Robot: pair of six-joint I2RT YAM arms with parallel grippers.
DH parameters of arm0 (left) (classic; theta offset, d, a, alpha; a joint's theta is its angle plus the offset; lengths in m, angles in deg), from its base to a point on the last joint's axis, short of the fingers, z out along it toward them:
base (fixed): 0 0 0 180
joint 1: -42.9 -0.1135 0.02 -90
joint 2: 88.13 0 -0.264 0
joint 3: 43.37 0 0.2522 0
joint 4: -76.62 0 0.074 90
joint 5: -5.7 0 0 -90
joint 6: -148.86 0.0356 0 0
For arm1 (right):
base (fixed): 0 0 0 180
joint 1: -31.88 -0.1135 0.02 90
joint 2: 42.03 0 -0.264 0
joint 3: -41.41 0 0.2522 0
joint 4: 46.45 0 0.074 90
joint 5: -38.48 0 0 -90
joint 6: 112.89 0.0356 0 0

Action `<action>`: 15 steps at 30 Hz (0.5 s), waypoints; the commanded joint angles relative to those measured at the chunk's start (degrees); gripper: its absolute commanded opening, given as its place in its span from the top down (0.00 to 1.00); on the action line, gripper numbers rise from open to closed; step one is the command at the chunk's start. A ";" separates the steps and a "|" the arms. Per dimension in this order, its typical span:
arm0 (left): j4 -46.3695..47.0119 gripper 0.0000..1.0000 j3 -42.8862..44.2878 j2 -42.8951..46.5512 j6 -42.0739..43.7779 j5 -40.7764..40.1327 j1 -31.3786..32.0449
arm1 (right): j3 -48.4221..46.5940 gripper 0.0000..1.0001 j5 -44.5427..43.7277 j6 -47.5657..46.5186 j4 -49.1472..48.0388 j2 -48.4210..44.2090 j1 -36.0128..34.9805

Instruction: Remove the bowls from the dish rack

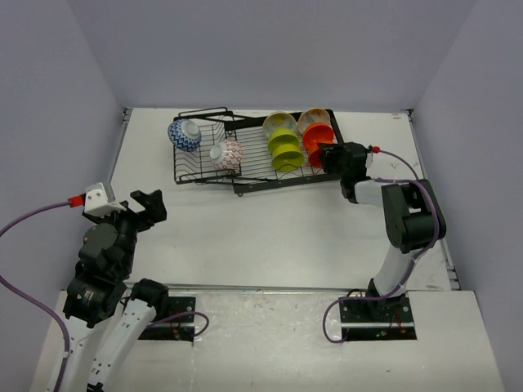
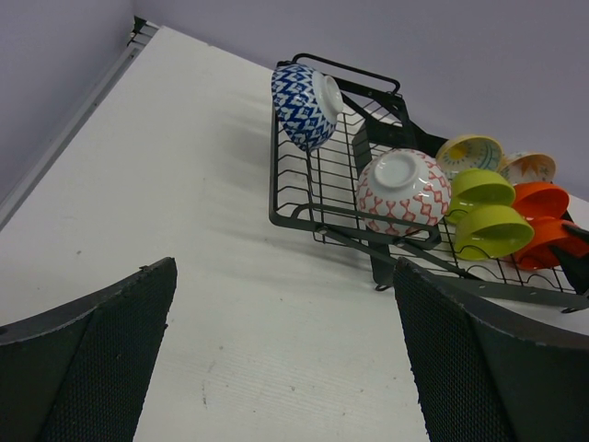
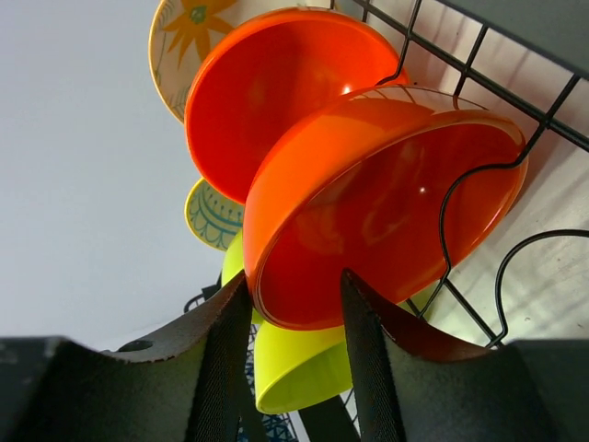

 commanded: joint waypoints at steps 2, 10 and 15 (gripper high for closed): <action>2.20 0.00 -0.78 0.36 1.50 0.74 0.35 | 1.26 0.57 -2.77 2.34 -2.43 0.24 0.15; 2.29 0.00 -0.78 0.27 1.50 0.91 0.35 | 1.43 0.68 -3.21 4.10 -4.10 0.94 0.07; 2.38 0.00 -0.78 0.53 1.59 1.00 0.35 | 1.69 0.80 -4.44 3.22 -4.44 0.59 0.07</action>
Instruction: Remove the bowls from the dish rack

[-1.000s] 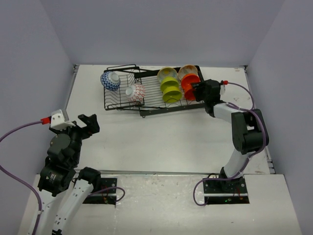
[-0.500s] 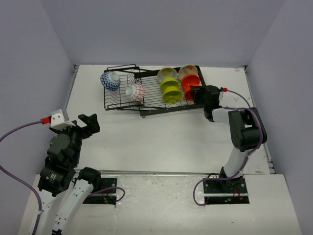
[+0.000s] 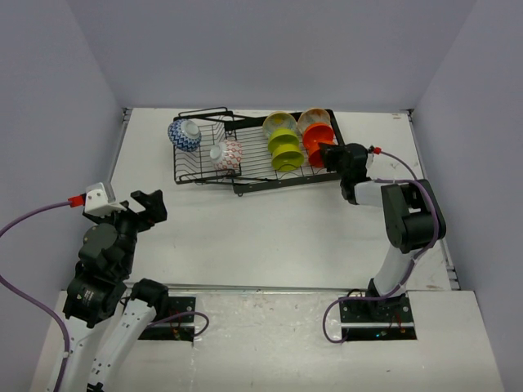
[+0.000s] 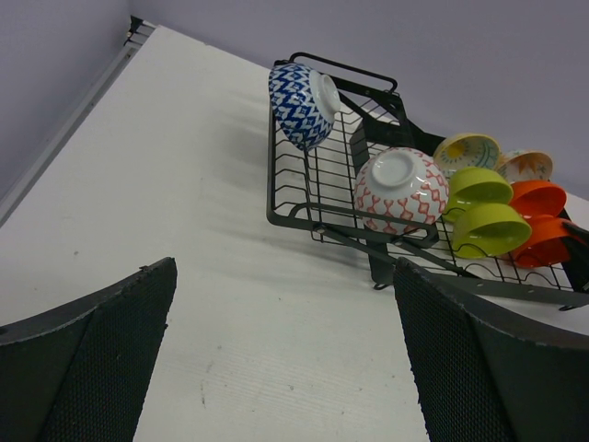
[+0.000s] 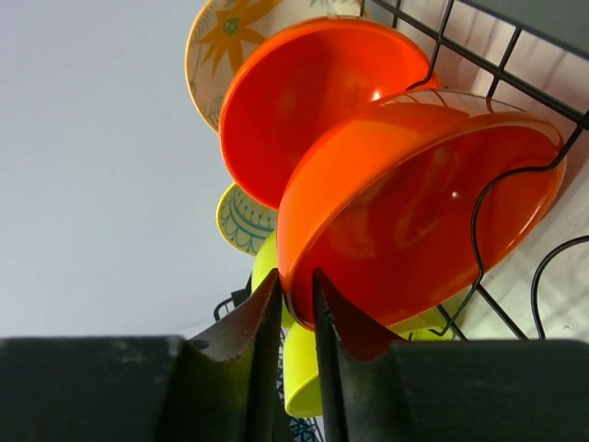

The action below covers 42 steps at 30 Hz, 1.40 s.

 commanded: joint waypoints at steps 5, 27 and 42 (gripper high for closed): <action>2.47 0.00 -0.87 0.60 1.65 0.65 0.35 | 1.15 0.87 -3.70 -1.45 -3.64 0.92 0.11; 2.64 0.00 -0.96 0.42 1.92 1.53 0.35 | 7.48 1.00 0.26 -5.41 -36.25 5.14 0.20; 2.82 0.00 -1.05 0.86 2.01 1.71 0.35 | 7.39 1.00 4.29 -2.24 -45.66 4.08 0.11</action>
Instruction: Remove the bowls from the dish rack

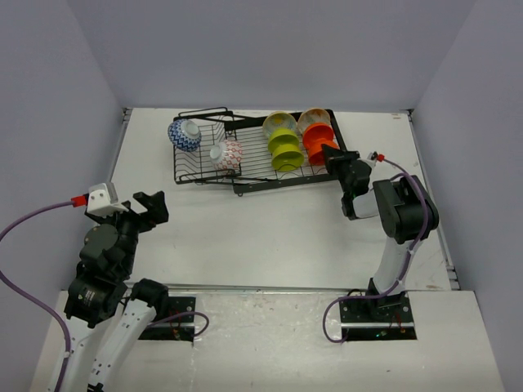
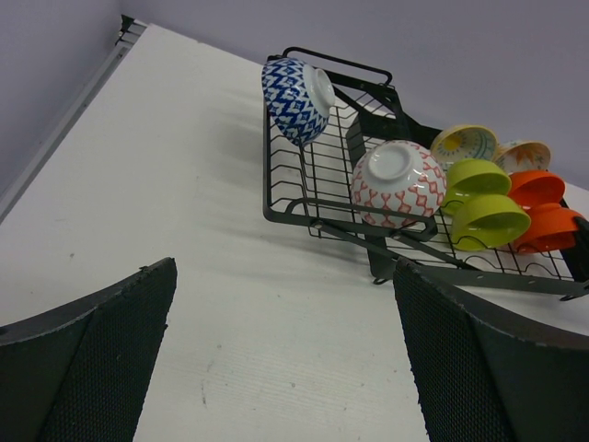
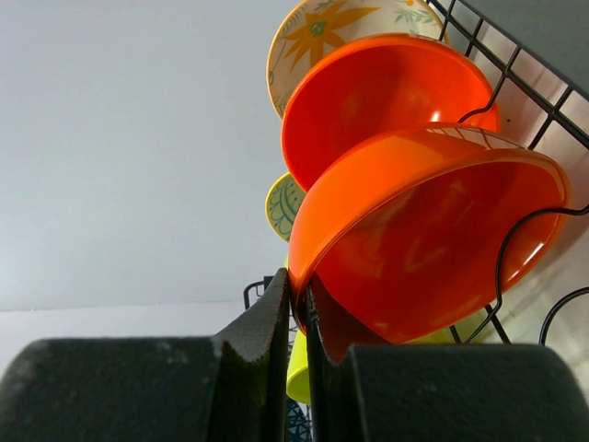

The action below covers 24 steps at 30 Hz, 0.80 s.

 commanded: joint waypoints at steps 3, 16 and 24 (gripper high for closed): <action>2.49 0.00 -0.19 0.69 1.11 0.33 0.33 | -2.42 1.00 4.44 1.63 -16.52 -1.58 -0.22; 2.40 0.00 -0.19 1.30 1.11 0.24 0.33 | -5.41 1.00 9.00 -0.21 -19.42 -3.07 0.22; 2.40 0.00 -0.19 1.48 1.02 0.15 0.33 | -2.70 1.00 14.18 -11.16 -11.30 -15.17 0.49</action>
